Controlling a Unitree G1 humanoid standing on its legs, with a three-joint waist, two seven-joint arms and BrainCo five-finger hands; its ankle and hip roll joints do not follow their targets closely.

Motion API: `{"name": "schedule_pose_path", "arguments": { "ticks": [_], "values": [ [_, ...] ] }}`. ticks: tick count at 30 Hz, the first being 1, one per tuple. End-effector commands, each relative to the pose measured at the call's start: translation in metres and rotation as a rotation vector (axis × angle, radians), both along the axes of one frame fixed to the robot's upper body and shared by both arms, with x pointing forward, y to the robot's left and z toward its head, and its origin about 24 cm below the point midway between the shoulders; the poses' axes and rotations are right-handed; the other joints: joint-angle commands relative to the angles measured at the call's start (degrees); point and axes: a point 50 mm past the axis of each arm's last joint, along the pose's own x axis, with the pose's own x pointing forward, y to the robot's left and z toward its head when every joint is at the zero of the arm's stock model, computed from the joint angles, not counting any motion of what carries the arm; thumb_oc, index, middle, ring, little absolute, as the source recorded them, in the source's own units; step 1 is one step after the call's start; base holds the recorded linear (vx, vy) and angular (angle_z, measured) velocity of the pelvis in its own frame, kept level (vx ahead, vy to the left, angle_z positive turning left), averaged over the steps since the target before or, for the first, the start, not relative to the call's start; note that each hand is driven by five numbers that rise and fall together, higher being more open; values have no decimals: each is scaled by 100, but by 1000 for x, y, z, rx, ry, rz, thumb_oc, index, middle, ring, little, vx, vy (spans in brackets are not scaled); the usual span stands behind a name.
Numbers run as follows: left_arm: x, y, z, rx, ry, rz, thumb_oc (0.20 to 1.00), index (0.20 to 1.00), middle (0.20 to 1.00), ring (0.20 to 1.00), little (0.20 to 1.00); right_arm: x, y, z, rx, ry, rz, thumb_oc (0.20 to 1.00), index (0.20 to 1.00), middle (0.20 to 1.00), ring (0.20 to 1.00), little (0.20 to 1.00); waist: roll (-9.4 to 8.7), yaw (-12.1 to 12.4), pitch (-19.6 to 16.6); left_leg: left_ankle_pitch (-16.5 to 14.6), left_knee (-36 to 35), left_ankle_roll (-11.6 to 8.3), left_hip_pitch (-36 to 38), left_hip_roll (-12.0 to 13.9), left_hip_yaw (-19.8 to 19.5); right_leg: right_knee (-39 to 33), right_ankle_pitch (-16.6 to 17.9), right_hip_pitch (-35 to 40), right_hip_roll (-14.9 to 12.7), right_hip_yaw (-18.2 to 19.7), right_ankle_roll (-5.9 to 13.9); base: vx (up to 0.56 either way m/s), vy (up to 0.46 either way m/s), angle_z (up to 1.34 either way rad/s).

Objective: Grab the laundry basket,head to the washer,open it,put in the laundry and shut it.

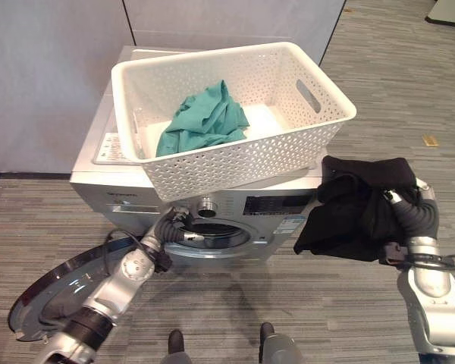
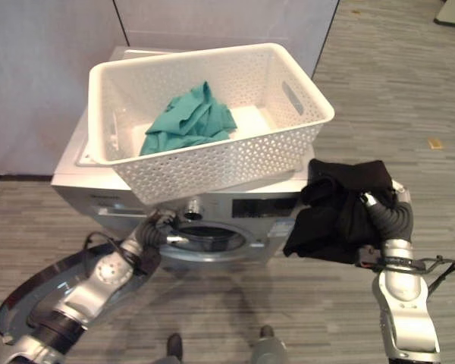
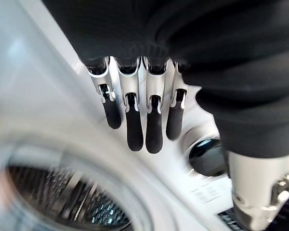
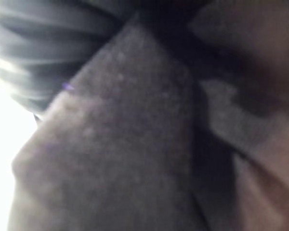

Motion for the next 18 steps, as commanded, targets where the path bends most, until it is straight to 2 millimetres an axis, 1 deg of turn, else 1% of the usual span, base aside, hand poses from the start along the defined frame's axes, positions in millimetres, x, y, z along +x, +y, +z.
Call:
{"name": "schedule_pose_path", "arguments": {
  "ticks": [1,4,6,7,8,9,10,11,12,14,15,16,18],
  "values": [
    [11,-13,64,21,-283,-135,1000,1000,1000,1000,1000,-11,4,53,-113,-202,146,200,200,200,200,200,42,-108,-272,-480,179,56,246,544,6,278,-75,-206,57,183,-71,-25,18,-27],
    [8,-19,84,66,-346,-209,1000,1000,1000,1000,1000,-17,1,68,-160,-230,191,200,200,200,200,200,40,-173,-287,-459,120,18,291,549,72,211,-43,-192,60,223,-25,-25,5,-10],
    [6,-21,94,54,-366,-232,1000,1000,1000,1000,1000,-23,-4,79,-193,-246,204,200,200,200,200,200,51,-216,-305,-455,113,-7,313,562,117,168,-19,-188,76,255,-4,-15,-5,-13],
    [4,-22,98,50,-377,-247,1000,1000,1000,1000,1000,-26,-7,84,-210,-259,196,200,200,200,200,200,52,-253,-326,-455,108,-18,326,569,135,151,-14,-183,85,273,5,-6,-4,-15],
    [4,-22,98,48,-376,-248,1000,1000,1000,1000,1000,-26,-8,84,-211,-259,196,200,200,200,200,200,58,-244,-325,-455,105,-18,329,571,138,148,-12,-182,87,275,5,0,-10,-10],
    [4,-24,102,36,-384,-260,1000,1000,1000,1000,1000,-32,-15,93,-262,-279,161,200,200,200,200,200,51,-333,-369,-465,109,-41,352,589,198,119,0,-177,100,305,27,2,-7,-6],
    [4,-24,102,35,-383,-262,1000,1000,1000,1000,1000,-32,-15,93,-263,-278,159,200,200,200,200,200,61,-312,-369,-467,106,-42,357,593,207,114,3,-177,105,312,27,-2,-18,-8],
    [6,-27,101,18,-380,-265,1000,1000,1000,1000,1000,-35,-18,98,-301,-284,144,200,200,200,200,200,49,-428,-397,-480,122,-48,376,615,258,106,18,-181,126,358,39,0,-10,-12],
    [7,-28,100,15,-381,-269,1000,1000,1000,1000,1000,-36,-18,98,-304,-284,140,200,200,200,200,200,65,-393,-396,-487,124,-49,381,621,272,104,20,-184,133,369,39,-14,-19,-14],
    [11,-35,97,3,-363,-282,1000,1000,1000,1000,1000,-38,-16,102,-324,-296,154,200,200,200,200,200,72,-548,-441,-530,132,-33,456,656,372,89,55,-229,199,500,58,-21,-15,-29],
    [12,-35,97,3,-363,-282,1000,1000,1000,1000,1000,-38,-16,102,-325,-296,154,200,200,200,200,200,74,-530,-438,-533,129,-33,465,660,389,90,57,-234,206,516,58,-6,-4,-39],
    [12,-37,95,-3,-349,-295,1000,1000,1000,1000,1000,-37,-14,105,-326,-315,168,200,200,200,200,200,82,-565,-467,-547,97,-23,545,686,490,83,75,-272,250,586,69,6,6,-51],
    [11,-40,94,-22,-341,-308,1000,1000,1000,1000,1000,-34,-10,107,-327,-334,187,200,200,200,200,200,82,-555,-478,-562,79,-10,630,704,601,78,89,-274,277,649,79,4,6,-43]
  ]
}}
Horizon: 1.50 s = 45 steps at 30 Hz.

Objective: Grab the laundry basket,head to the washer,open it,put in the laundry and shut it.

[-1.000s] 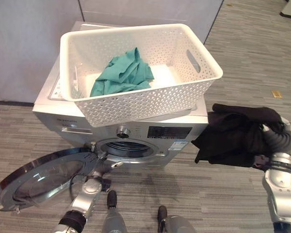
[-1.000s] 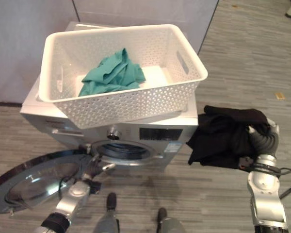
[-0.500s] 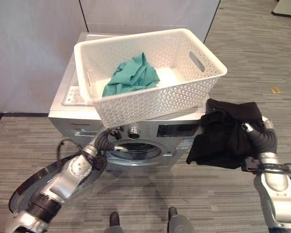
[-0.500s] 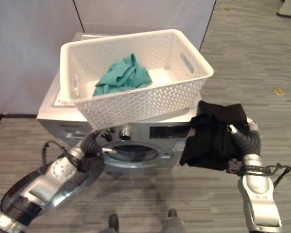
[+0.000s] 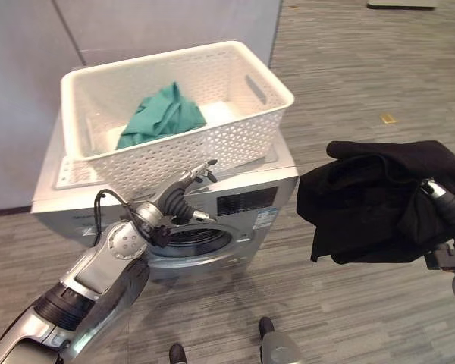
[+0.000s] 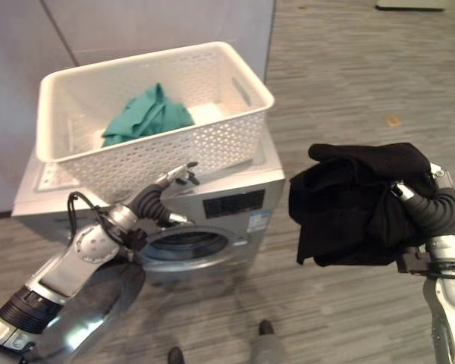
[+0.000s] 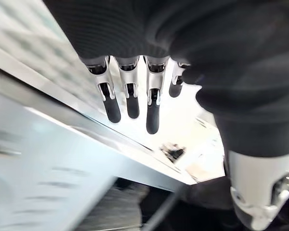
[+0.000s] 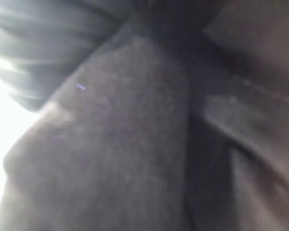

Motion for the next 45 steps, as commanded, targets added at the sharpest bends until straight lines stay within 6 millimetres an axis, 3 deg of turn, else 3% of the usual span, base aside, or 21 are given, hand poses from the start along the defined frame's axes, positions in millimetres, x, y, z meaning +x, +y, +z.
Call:
{"name": "schedule_pose_path", "arguments": {
  "ticks": [1,7,8,12,15,24,28,29,32,38,45],
  "values": [
    [6,-7,23,-64,-75,-54,1000,1000,1000,1000,1000,-5,22,52,-149,-238,131,200,200,200,200,200,-52,41,-434,-613,442,52,165,520,-92,281,-87,-222,-23,45,101,-2,1,-35],
    [9,-23,18,-123,-14,-106,1000,1000,1000,1000,1000,11,47,64,-149,-270,284,200,200,200,200,200,-81,164,-411,-672,518,87,195,499,-28,231,-26,-174,-54,17,129,-12,6,-13],
    [12,-36,19,-140,8,-146,1000,1000,1000,1000,1000,17,54,71,-167,-277,327,200,200,200,200,200,-107,203,-432,-679,535,91,185,489,-41,201,5,-145,-79,-6,137,0,0,0],
    [19,-57,24,-155,26,-200,1000,1000,1000,1000,1000,26,60,84,-184,-299,354,200,200,200,200,200,-130,258,-433,-689,571,94,151,473,-62,152,26,-109,-117,-63,147,0,0,0],
    [26,-69,23,-188,61,-211,1000,1000,1000,1000,1000,17,51,93,-207,-309,336,200,200,200,200,200,-151,188,-414,-683,597,82,102,469,-74,86,46,-63,-135,-106,151,-18,-8,3],
    [37,-78,-19,-304,335,-150,1000,1000,1000,1000,1000,17,58,87,-149,-309,360,200,200,200,200,200,-55,295,-515,-554,461,55,-17,431,-226,-147,79,102,-188,-362,121,-15,-30,8],
    [36,-73,-23,-349,378,-139,1000,1000,1000,1000,1000,17,61,89,-140,-316,386,200,200,200,200,200,-10,362,-542,-501,399,39,-26,420,-239,-168,82,139,-208,-435,119,-2,-23,14],
    [34,-78,-26,-349,414,-157,1000,1000,1000,1000,1000,47,65,103,-123,-317,379,200,200,200,200,200,-23,563,-597,-431,334,21,-59,396,-345,-221,85,227,-235,-577,103,1,-65,19],
    [33,-79,-21,-384,411,-170,1000,1000,1000,1000,1000,55,65,108,-120,-304,362,200,200,200,200,200,2,596,-581,-359,263,1,-77,381,-416,-237,80,294,-261,-694,95,-6,-29,37],
    [36,-85,22,-429,275,-235,1000,1000,1000,1000,1000,66,60,115,-140,-287,330,200,200,200,200,200,67,779,-619,-177,57,-32,-136,330,-628,-230,36,429,-311,-1003,58,-13,-35,29],
    [41,-72,38,-472,241,-221,1000,1000,1000,1000,1000,67,53,118,-128,-287,308,200,200,200,200,200,131,867,-670,-87,-69,-55,-108,306,-757,-213,-2,557,-354,-1197,48,-4,-18,16]
  ]
}}
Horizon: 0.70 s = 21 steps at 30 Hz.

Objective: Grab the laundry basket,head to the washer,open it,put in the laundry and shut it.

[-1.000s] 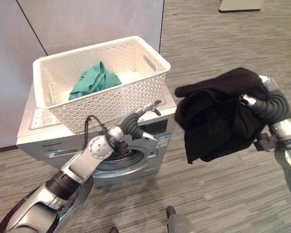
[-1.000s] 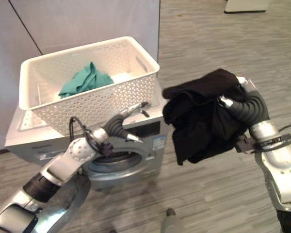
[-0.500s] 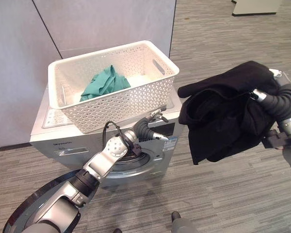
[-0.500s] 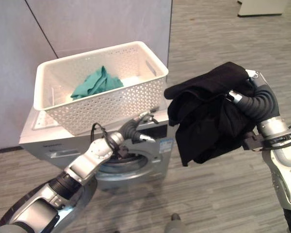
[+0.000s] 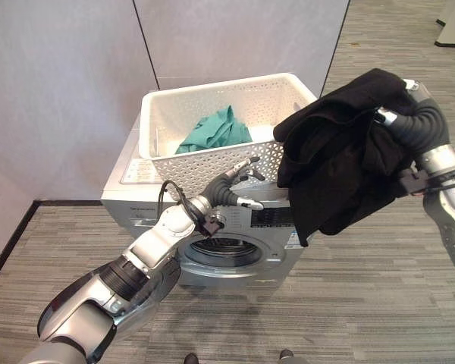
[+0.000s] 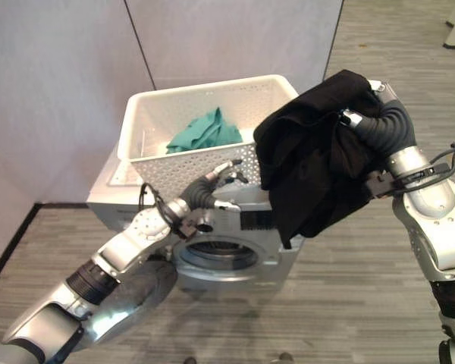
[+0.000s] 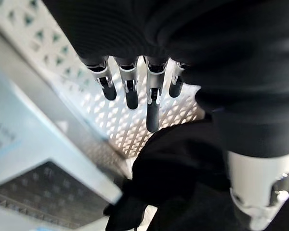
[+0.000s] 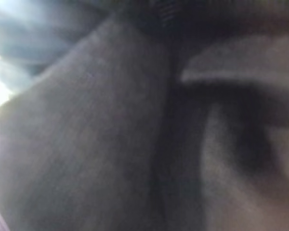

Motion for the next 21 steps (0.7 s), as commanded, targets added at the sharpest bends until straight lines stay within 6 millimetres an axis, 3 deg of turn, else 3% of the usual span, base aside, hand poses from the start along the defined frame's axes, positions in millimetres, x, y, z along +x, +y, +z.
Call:
{"name": "schedule_pose_path", "arguments": {
  "ticks": [1,6,11,21],
  "values": [
    [12,3,50,-84,-154,4,1000,1000,1000,1000,1000,-12,0,47,4,-200,17,200,200,200,200,200,-283,109,-227,-183,-18,-9,48,364,103,538,-199,-232,-250,-248,8,17,-10,20],
    [13,14,55,-78,-154,9,1000,1000,1000,1000,1000,-8,1,50,16,-205,19,200,200,200,200,200,-266,158,-239,-199,-8,-6,101,370,112,553,-204,-199,-258,-268,15,-6,-1,11],
    [15,17,42,-85,-59,2,1000,1000,1000,1000,1000,-2,7,55,24,-212,41,200,200,200,200,200,-264,196,-264,-225,-3,1,146,367,110,568,-208,-164,-273,-265,34,0,0,0],
    [35,16,60,-197,-75,97,1000,1000,1000,1000,1000,13,26,75,32,-238,91,200,200,200,200,200,-302,203,-290,-221,-53,-11,201,387,145,569,-229,-177,-245,-237,28,0,0,0]
  ]
}}
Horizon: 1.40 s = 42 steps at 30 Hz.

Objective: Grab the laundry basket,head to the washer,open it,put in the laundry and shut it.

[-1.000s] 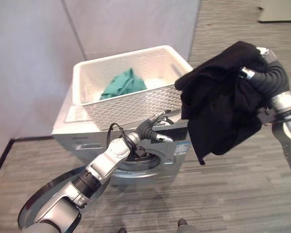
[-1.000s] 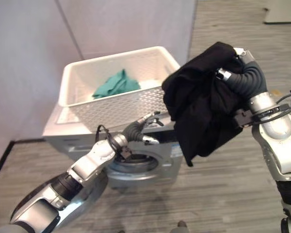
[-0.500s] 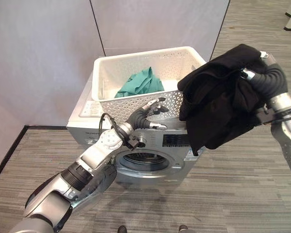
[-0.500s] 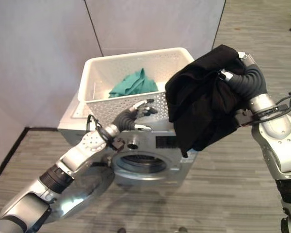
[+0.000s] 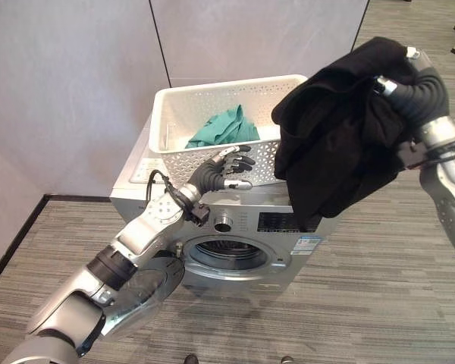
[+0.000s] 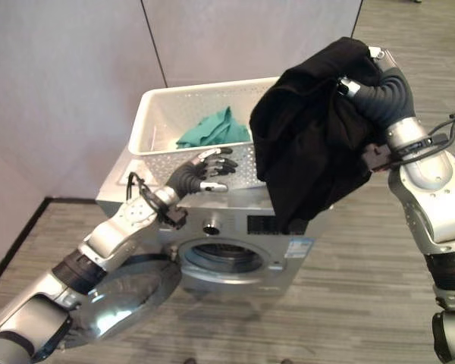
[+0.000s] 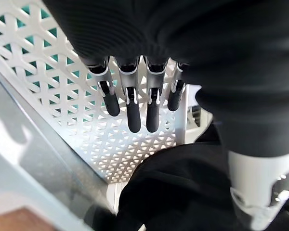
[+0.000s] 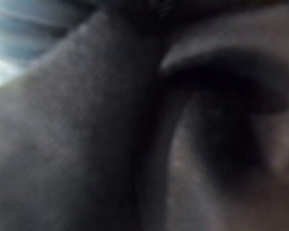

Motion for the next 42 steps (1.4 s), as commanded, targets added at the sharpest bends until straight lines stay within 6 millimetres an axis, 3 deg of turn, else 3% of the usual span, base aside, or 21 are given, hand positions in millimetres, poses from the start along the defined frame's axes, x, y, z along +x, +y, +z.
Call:
{"name": "schedule_pose_path", "arguments": {
  "ticks": [1,8,9,12,17,24,32,34,42],
  "values": [
    [11,9,57,-96,-179,37,1000,1000,1000,1000,1000,-12,7,49,42,-188,52,200,200,200,200,200,-265,150,-320,-244,56,22,37,404,271,746,-233,-494,-240,-26,21,0,0,0],
    [-10,64,94,-130,-266,83,1000,1000,1000,1000,1000,-23,-10,67,9,-241,-20,200,200,200,200,200,-248,324,-338,-232,101,-15,10,444,290,676,-200,-480,-203,-73,23,10,-7,-1],
    [-11,64,94,-130,-266,84,1000,1000,1000,1000,1000,-23,-10,67,10,-240,-19,200,200,200,200,200,-252,320,-338,-233,103,-15,10,445,290,674,-199,-478,-202,-73,23,0,0,0],
    [-28,89,115,-114,-315,108,1000,1000,1000,1000,1000,-31,-24,70,18,-266,-72,200,200,200,200,200,-251,394,-363,-234,113,-28,20,460,265,636,-191,-417,-204,-137,33,33,-19,-3],
    [-52,104,122,-91,-329,99,1000,1000,1000,1000,1000,-39,-38,69,26,-283,-127,200,200,200,200,200,-256,446,-381,-237,121,-39,9,475,233,643,-193,-398,-215,-173,47,23,-9,6],
    [-72,108,113,-87,-289,74,1000,1000,1000,1000,1000,-45,-45,62,45,-282,-144,200,200,200,200,200,-268,472,-362,-265,150,-38,31,501,238,637,-178,-378,-224,-186,65,7,-1,1],
    [-56,95,117,-78,-334,93,1000,1000,1000,1000,1000,-40,-35,83,54,-342,-127,200,200,200,200,200,-285,437,-392,-246,57,-48,127,503,294,593,-155,-359,-216,-151,76,0,0,0],
    [-42,84,112,-97,-323,102,1000,1000,1000,1000,1000,-38,-29,88,63,-358,-111,200,200,200,200,200,-300,378,-395,-236,28,-48,129,504,304,604,-157,-385,-200,-115,69,0,0,0],
    [-51,78,87,-134,-304,89,1000,1000,1000,1000,1000,-58,-31,70,44,-391,-112,200,200,200,200,200,-354,298,-339,-297,73,-6,80,503,317,583,-187,-472,-145,-5,46,-1,2,-3]
  ]
}}
